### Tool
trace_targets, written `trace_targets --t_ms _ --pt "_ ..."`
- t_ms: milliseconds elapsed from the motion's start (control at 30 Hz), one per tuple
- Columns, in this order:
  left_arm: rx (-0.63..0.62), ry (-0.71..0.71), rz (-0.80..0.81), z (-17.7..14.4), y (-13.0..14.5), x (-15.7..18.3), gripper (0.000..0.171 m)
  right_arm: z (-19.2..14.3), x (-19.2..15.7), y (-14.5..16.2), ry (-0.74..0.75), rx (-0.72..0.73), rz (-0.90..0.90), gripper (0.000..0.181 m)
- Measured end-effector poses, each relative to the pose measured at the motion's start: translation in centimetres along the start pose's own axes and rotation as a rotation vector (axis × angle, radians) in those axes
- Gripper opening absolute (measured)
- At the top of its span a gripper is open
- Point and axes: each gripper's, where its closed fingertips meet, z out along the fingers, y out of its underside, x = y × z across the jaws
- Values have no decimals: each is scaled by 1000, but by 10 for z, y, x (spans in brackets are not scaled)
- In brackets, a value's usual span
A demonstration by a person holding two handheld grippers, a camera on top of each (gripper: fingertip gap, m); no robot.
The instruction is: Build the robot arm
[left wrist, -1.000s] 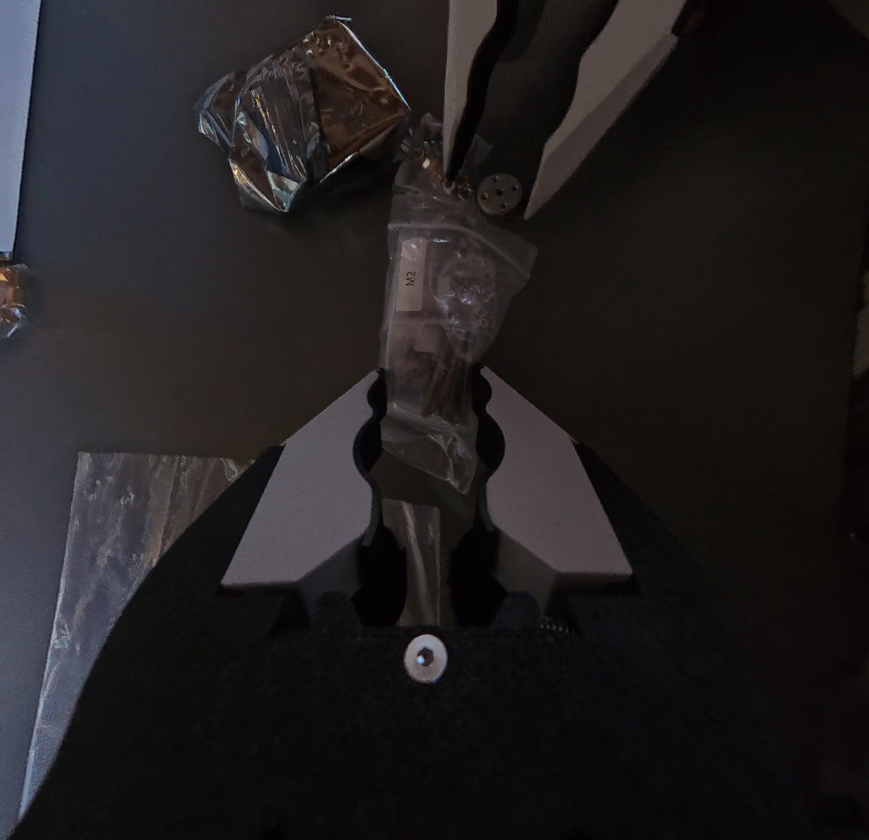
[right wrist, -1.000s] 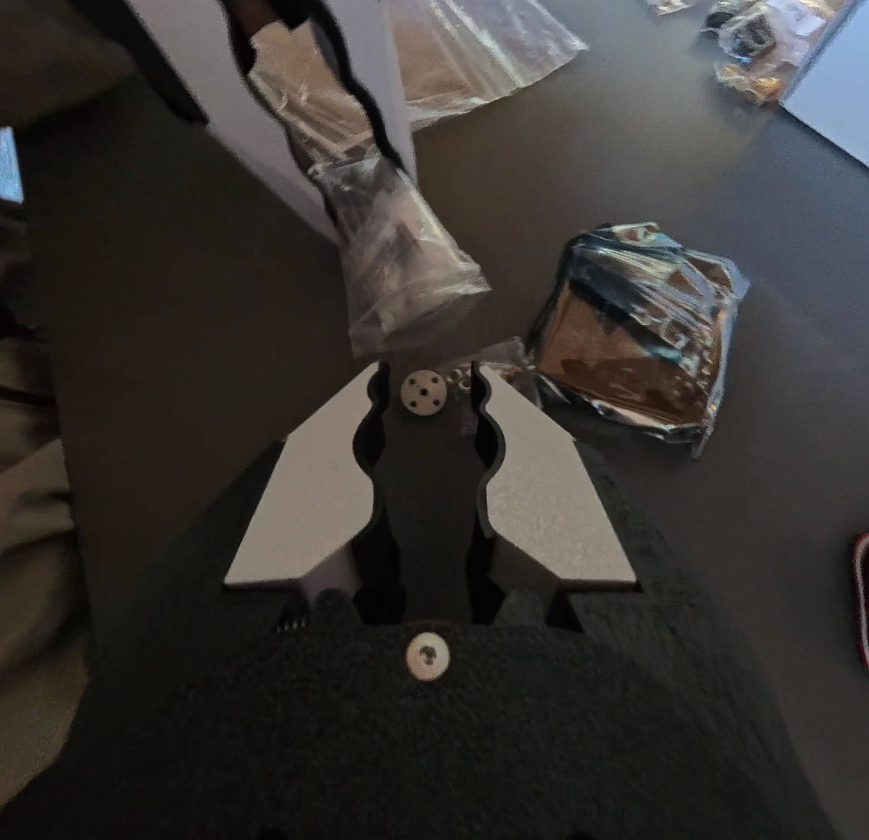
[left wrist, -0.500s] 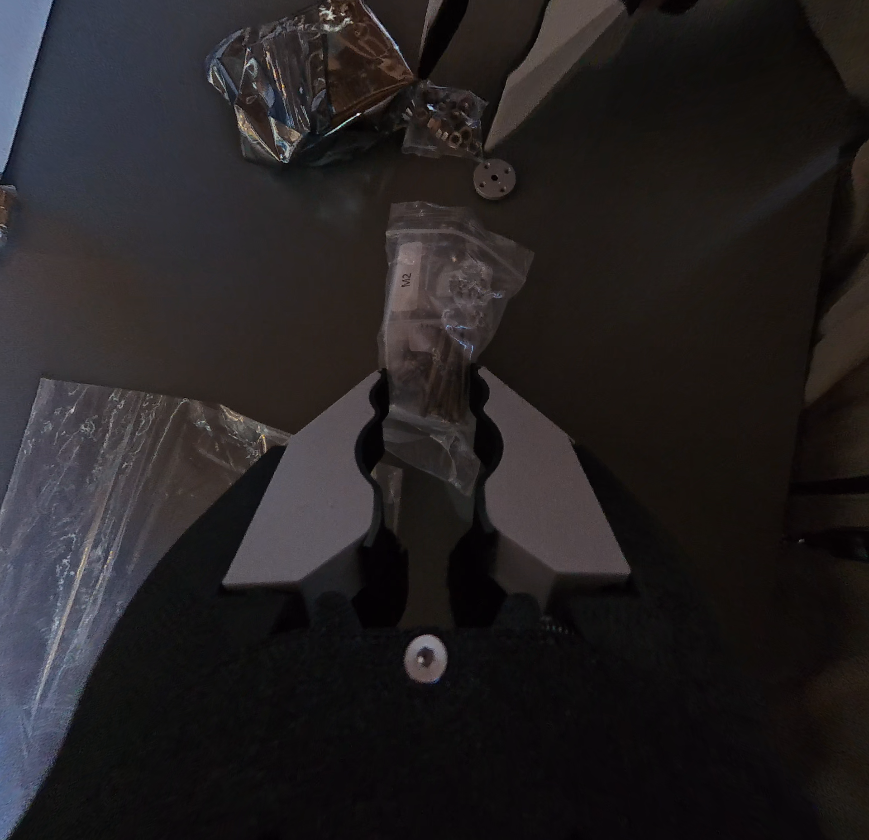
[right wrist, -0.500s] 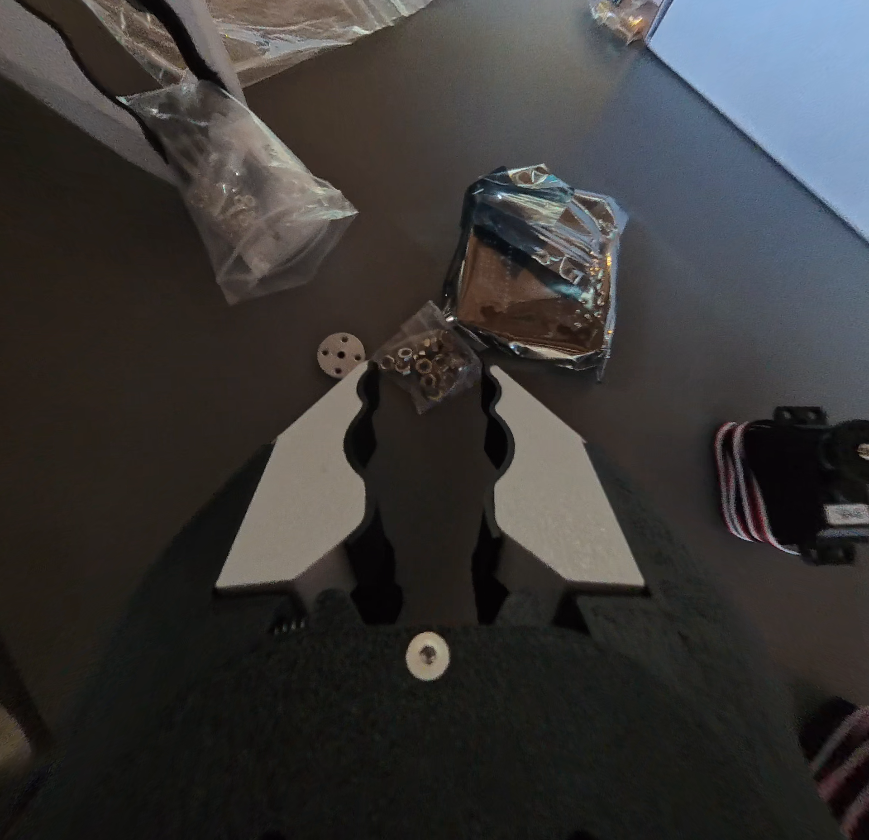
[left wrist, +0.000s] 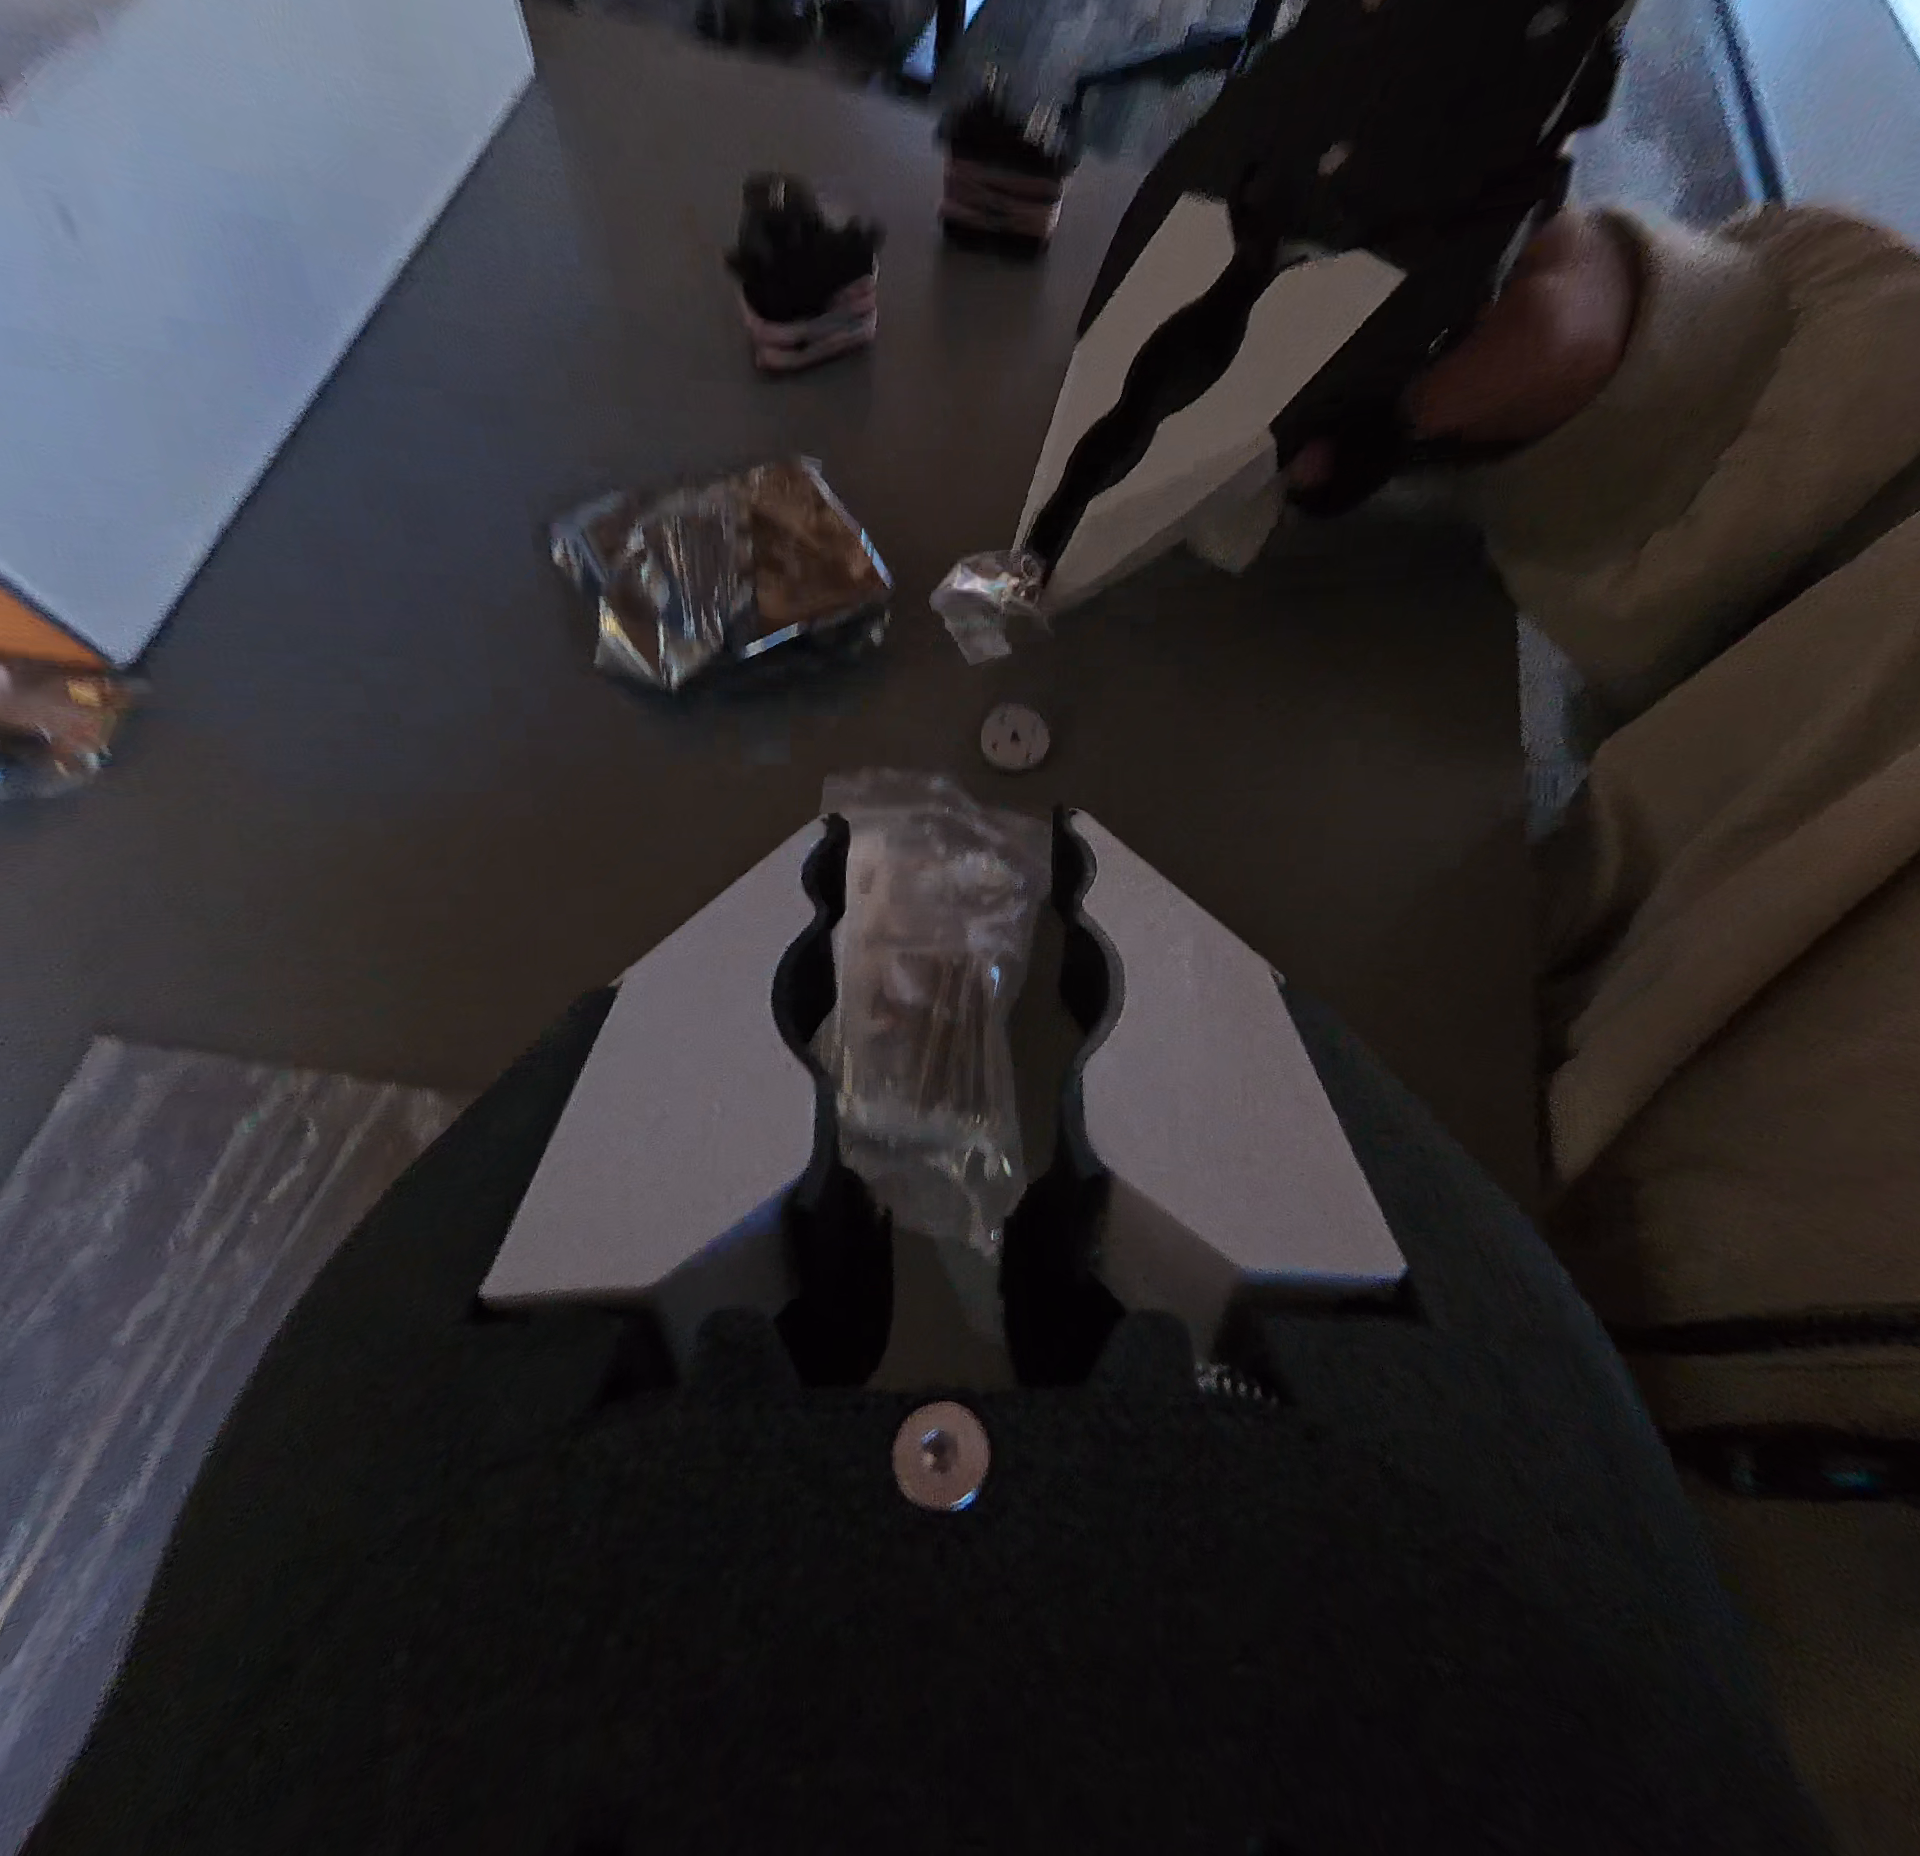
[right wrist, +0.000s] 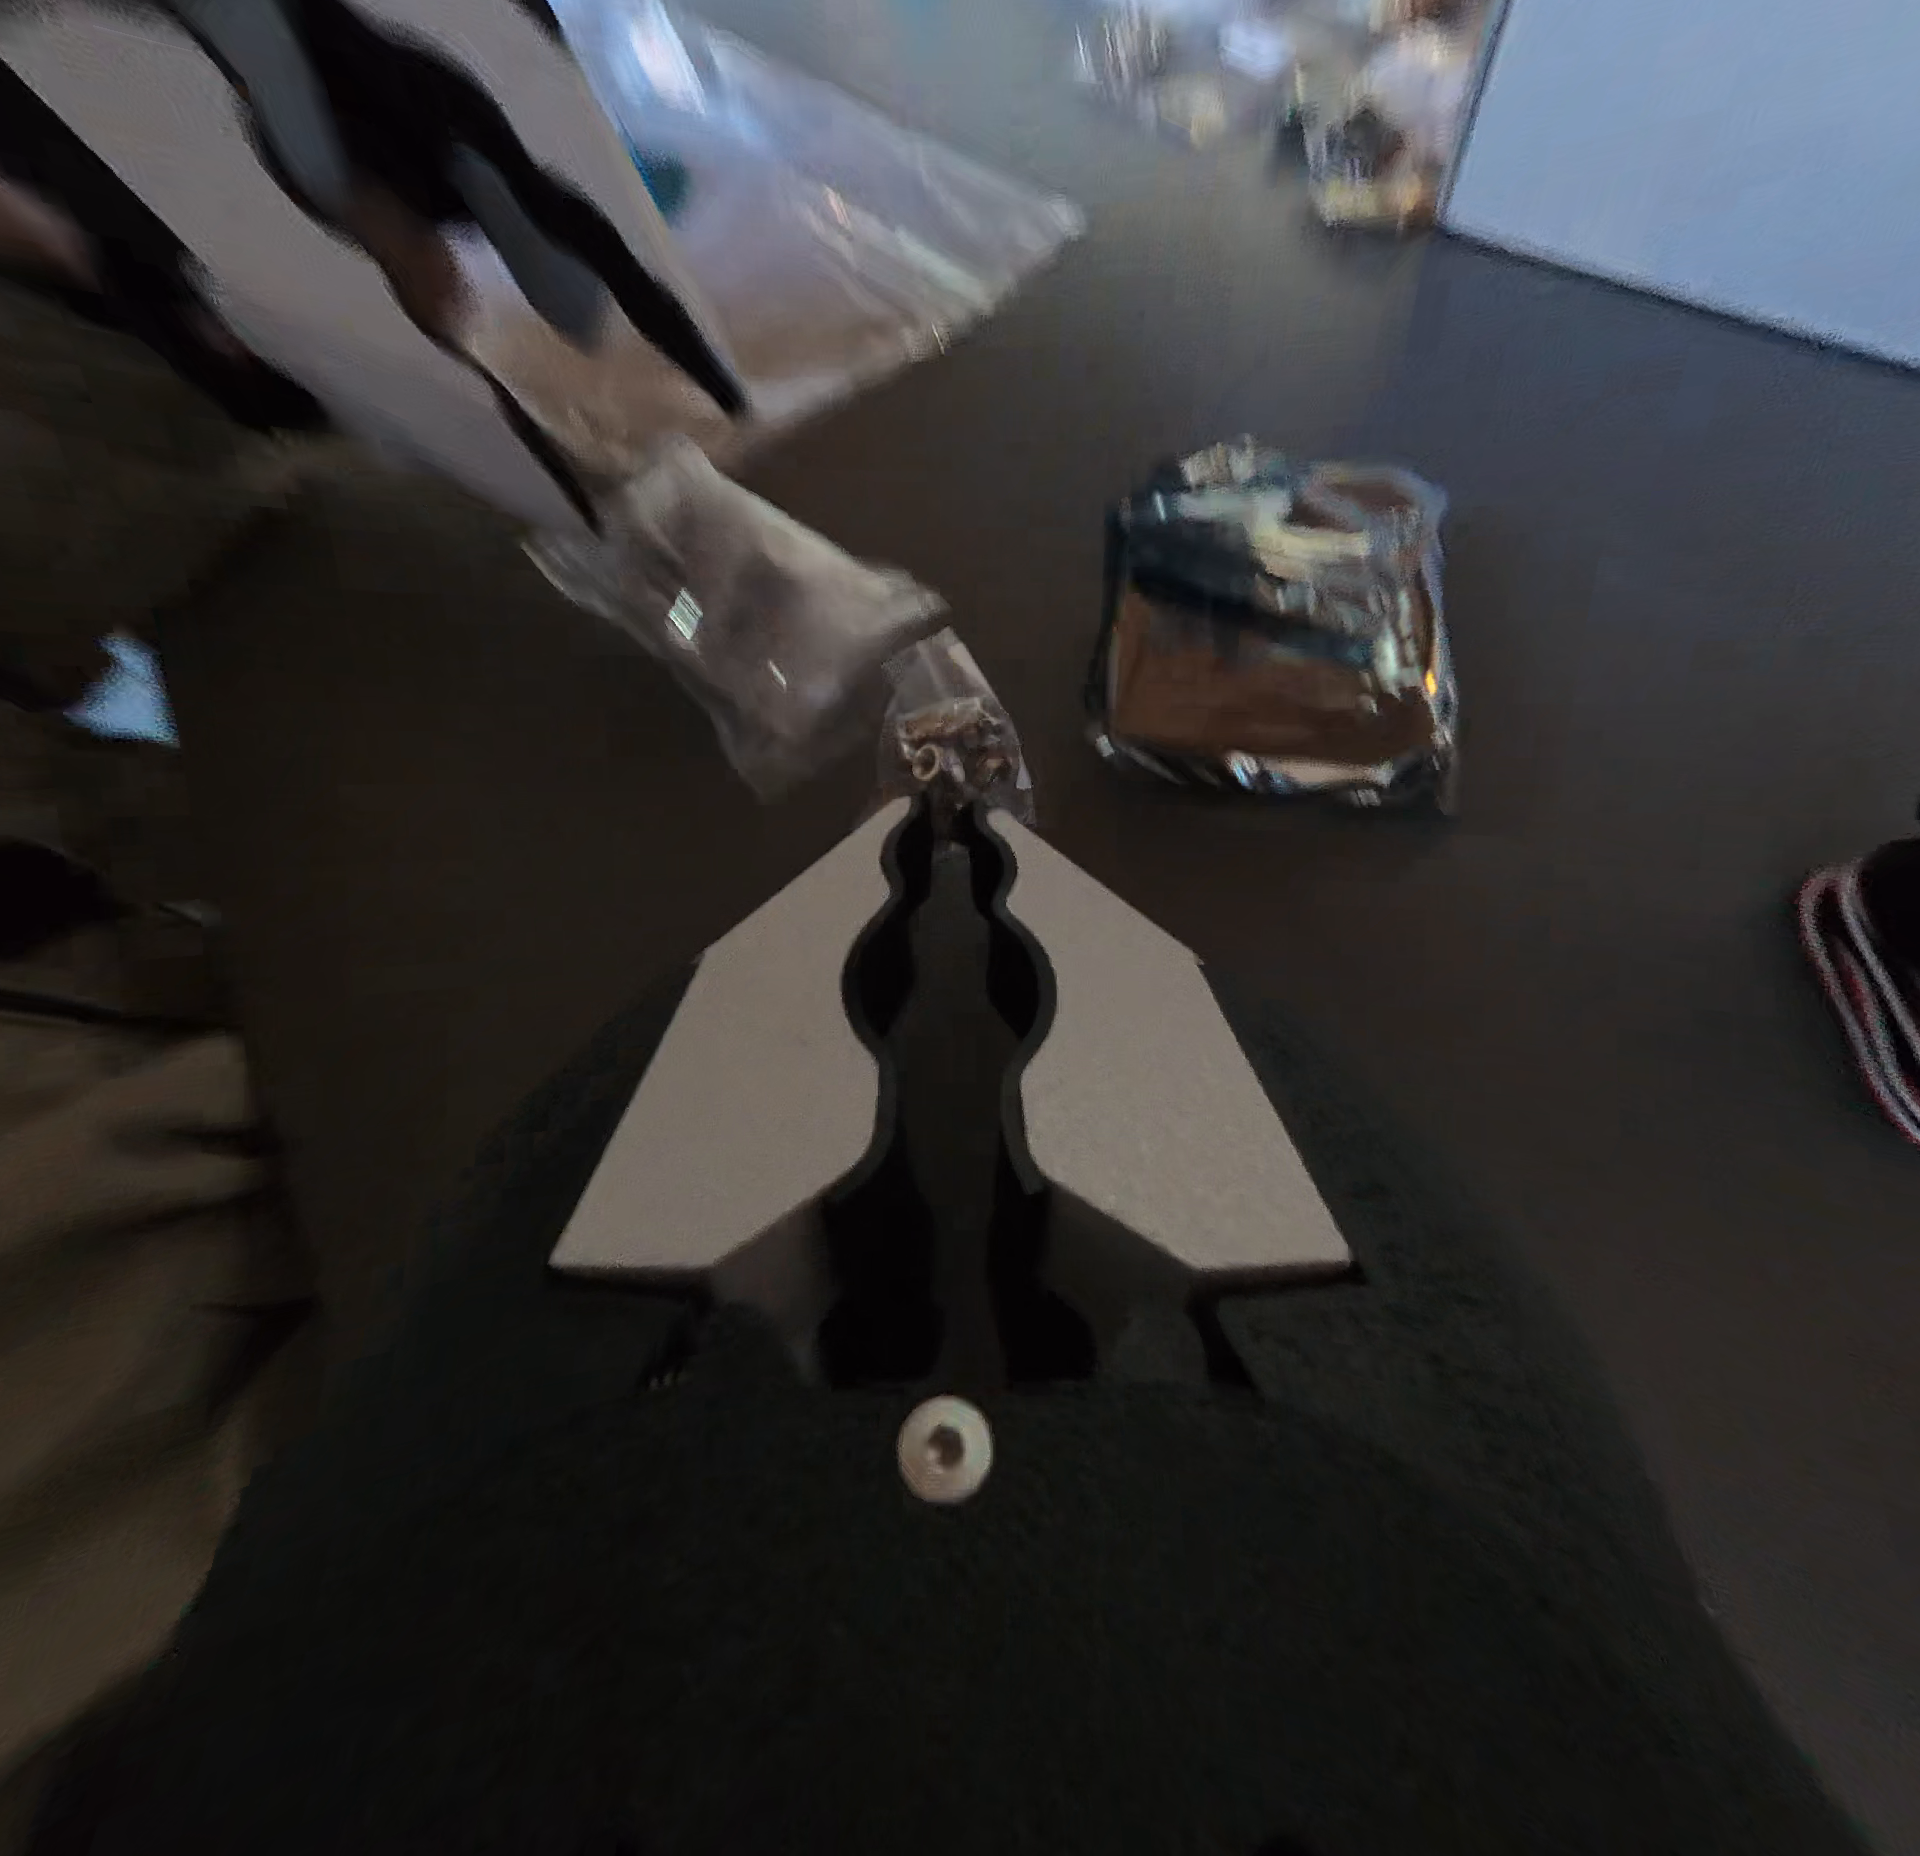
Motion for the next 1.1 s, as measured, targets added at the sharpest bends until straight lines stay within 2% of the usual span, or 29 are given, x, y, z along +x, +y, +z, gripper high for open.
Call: trace_targets --t_ms 67,100,167,233,333,433,533,633,833,900,967,1000,1033,1100 --pt "80 12 23 -2 -17 3 38 -8 -15 -29 -79 175 32 6" --pt "115 17 42 -3 -24 4 38 -13 -26 -44 -115 265 -16 6" --pt "149 20 88 -4 -31 7 38 -20 -45 -63 -67 371 -213 6" --pt "152 55 137 -5 -32 18 38 -21 -56 -70 17 371 -379 6" --pt "156 70 214 -9 -31 30 35 -21 -61 -73 100 338 -523 6" --pt "178 56 246 -14 -32 33 22 -20 -70 -72 141 328 -655 6" --pt "188 47 263 -17 -35 33 16 -15 -74 -66 118 302 -670 6" --pt "191 8 300 -18 -36 28 0 -10 -79 -59 72 280 -657 6" --pt "206 -22 340 -21 -38 19 0 3 -76 -42 12 183 -572 6" --pt "156 -26 286 -20 -30 12 0 3 -73 -45 40 203 -588 6" --pt "106 31 131 -19 -20 8 0 0 -69 -50 112 227 -660 6" --pt "77 90 12 -19 -15 9 12 0 -66 -51 150 229 -689 6" --pt "58 163 -123 -18 -11 12 33 -1 -65 -53 180 240 -716 6" --pt "99 356 -387 -21 -18 23 41 -5 -67 -60 224 292 -767 6"
